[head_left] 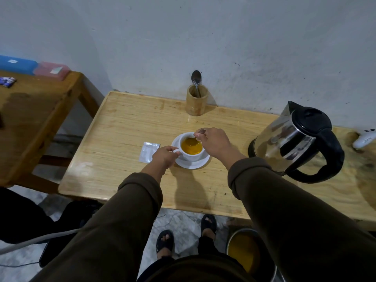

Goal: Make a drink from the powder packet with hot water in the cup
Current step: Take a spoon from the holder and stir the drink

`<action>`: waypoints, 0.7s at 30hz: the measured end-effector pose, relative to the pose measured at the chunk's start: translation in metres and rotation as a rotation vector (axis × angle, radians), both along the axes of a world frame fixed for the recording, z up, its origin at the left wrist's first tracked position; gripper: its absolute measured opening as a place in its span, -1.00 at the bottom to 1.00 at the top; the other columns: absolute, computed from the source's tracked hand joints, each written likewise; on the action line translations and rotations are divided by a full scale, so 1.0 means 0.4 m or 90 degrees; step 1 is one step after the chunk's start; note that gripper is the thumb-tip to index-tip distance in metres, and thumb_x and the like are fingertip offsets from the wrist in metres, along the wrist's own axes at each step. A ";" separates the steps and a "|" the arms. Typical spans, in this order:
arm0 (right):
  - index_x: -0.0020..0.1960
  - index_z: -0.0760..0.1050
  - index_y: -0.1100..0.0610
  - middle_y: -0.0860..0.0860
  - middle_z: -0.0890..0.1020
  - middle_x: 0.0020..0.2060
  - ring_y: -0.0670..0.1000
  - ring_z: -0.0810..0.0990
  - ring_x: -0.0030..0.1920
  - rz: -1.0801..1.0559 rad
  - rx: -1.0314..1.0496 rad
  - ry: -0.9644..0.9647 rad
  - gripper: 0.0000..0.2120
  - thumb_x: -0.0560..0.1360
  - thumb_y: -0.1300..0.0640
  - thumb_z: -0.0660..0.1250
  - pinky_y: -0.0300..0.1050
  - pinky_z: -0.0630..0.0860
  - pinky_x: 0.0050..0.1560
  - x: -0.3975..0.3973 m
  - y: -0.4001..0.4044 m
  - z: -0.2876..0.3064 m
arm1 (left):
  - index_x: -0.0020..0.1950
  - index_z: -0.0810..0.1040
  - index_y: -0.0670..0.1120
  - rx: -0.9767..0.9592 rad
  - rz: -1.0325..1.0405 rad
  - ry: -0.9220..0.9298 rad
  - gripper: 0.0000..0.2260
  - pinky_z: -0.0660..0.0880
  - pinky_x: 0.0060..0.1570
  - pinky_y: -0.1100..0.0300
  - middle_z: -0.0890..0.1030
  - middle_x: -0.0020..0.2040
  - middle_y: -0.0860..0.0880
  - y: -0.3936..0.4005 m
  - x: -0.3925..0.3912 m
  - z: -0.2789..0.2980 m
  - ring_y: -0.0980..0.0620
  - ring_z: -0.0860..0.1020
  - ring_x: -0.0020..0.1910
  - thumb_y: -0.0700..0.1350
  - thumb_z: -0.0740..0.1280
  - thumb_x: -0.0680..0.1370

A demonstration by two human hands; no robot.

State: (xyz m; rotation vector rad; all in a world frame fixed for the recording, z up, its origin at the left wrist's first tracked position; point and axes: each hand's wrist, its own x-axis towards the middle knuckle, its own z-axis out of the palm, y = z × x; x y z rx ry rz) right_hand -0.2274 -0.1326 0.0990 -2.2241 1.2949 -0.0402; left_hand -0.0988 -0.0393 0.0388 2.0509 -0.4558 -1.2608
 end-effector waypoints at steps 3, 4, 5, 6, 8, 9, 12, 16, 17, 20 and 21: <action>0.01 0.63 0.11 0.09 0.69 0.01 0.11 0.59 0.06 -0.004 0.034 -0.019 -0.69 0.59 0.02 0.14 0.00 0.49 0.13 -0.002 0.004 0.001 | 0.21 0.58 -0.06 0.001 0.004 -0.003 -0.74 0.53 0.25 -0.03 0.61 0.21 -0.16 0.001 0.001 -0.003 -0.15 0.59 0.20 -0.06 0.36 0.53; -0.02 0.64 0.14 0.09 0.69 0.00 0.11 0.59 0.05 -0.002 0.038 -0.022 -0.68 0.59 0.02 0.14 0.00 0.49 0.14 -0.002 0.005 0.001 | 0.21 0.58 -0.07 0.001 0.005 -0.002 -0.73 0.53 0.25 -0.03 0.60 0.22 -0.16 0.001 0.001 -0.003 -0.15 0.59 0.20 -0.06 0.36 0.53; -0.02 0.63 0.17 0.10 0.69 -0.01 0.11 0.59 0.05 0.000 0.037 -0.023 -0.67 0.60 0.03 0.14 0.01 0.49 0.14 -0.003 0.006 0.003 | 0.21 0.58 -0.07 0.001 0.005 -0.001 -0.73 0.53 0.25 -0.03 0.60 0.22 -0.16 0.001 0.001 -0.003 -0.15 0.58 0.20 -0.06 0.36 0.53; -0.01 0.62 0.19 0.11 0.68 -0.02 0.12 0.59 0.04 0.002 0.033 -0.022 -0.66 0.60 0.03 0.13 0.03 0.49 0.13 -0.003 0.005 0.003 | 0.22 0.58 -0.06 0.000 0.005 0.000 -0.73 0.53 0.25 -0.03 0.60 0.22 -0.16 0.001 0.001 -0.003 -0.14 0.58 0.20 -0.06 0.36 0.53; 0.03 0.57 0.20 0.11 0.65 -0.06 0.11 0.56 -0.01 0.003 0.016 -0.007 -0.67 0.60 0.03 0.11 -0.02 0.47 0.01 -0.003 0.003 0.003 | 0.22 0.58 -0.06 0.000 0.008 0.000 -0.73 0.54 0.25 -0.04 0.60 0.22 -0.15 0.000 0.001 -0.003 -0.14 0.58 0.20 -0.05 0.36 0.53; 0.06 0.56 0.19 0.11 0.63 -0.07 0.10 0.54 -0.03 0.005 -0.002 0.009 -0.68 0.60 0.03 0.10 -0.06 0.42 -0.06 -0.003 0.002 0.004 | 0.22 0.58 -0.06 0.000 0.009 -0.001 -0.73 0.54 0.25 -0.04 0.60 0.21 -0.15 -0.001 0.001 -0.003 -0.13 0.58 0.19 -0.05 0.36 0.53; 0.15 0.53 0.12 0.13 0.63 0.00 0.13 0.56 0.02 0.017 -0.055 0.043 -0.70 0.61 0.03 0.09 -0.03 0.47 -0.07 -0.002 0.001 0.006 | 0.23 0.57 -0.07 -0.002 0.003 -0.008 -0.73 0.54 0.24 -0.02 0.60 0.19 -0.14 -0.002 0.000 -0.005 -0.10 0.59 0.14 -0.06 0.35 0.54; 0.11 0.60 0.06 0.10 0.66 0.04 0.13 0.57 0.06 -0.001 -0.031 0.004 -0.71 0.60 0.03 0.13 0.01 0.54 0.04 0.002 0.011 0.001 | 0.24 0.57 -0.09 -0.006 0.000 -0.010 -0.71 0.56 0.21 0.00 0.59 0.09 -0.11 -0.002 0.002 -0.010 -0.06 0.56 0.02 -0.05 0.35 0.54; 0.11 0.60 0.06 0.09 0.67 0.06 0.12 0.58 0.07 -0.011 -0.012 -0.014 -0.71 0.59 0.02 0.14 0.01 0.54 0.07 0.002 0.014 -0.002 | 0.24 0.57 -0.09 -0.005 -0.001 -0.010 -0.71 0.56 0.21 0.01 0.59 0.09 -0.11 -0.002 0.002 -0.011 -0.06 0.56 0.02 -0.05 0.35 0.54; 0.12 0.61 0.08 0.08 0.67 0.06 0.11 0.58 0.09 -0.014 0.023 -0.029 -0.70 0.59 0.00 0.16 -0.02 0.49 0.10 0.003 0.019 -0.004 | 0.22 0.57 -0.06 -0.006 -0.004 -0.019 -0.72 0.55 0.18 0.03 0.60 0.16 -0.13 -0.001 0.002 -0.011 -0.06 0.56 0.03 -0.04 0.34 0.54; 0.08 0.62 0.09 0.09 0.68 0.04 0.11 0.59 0.08 -0.008 0.027 -0.030 -0.70 0.59 0.00 0.16 -0.02 0.49 0.11 0.003 0.017 -0.005 | 0.21 0.58 -0.06 -0.006 -0.002 -0.020 -0.73 0.55 0.17 0.03 0.61 0.18 -0.14 -0.001 0.002 -0.011 -0.06 0.56 0.03 -0.04 0.35 0.53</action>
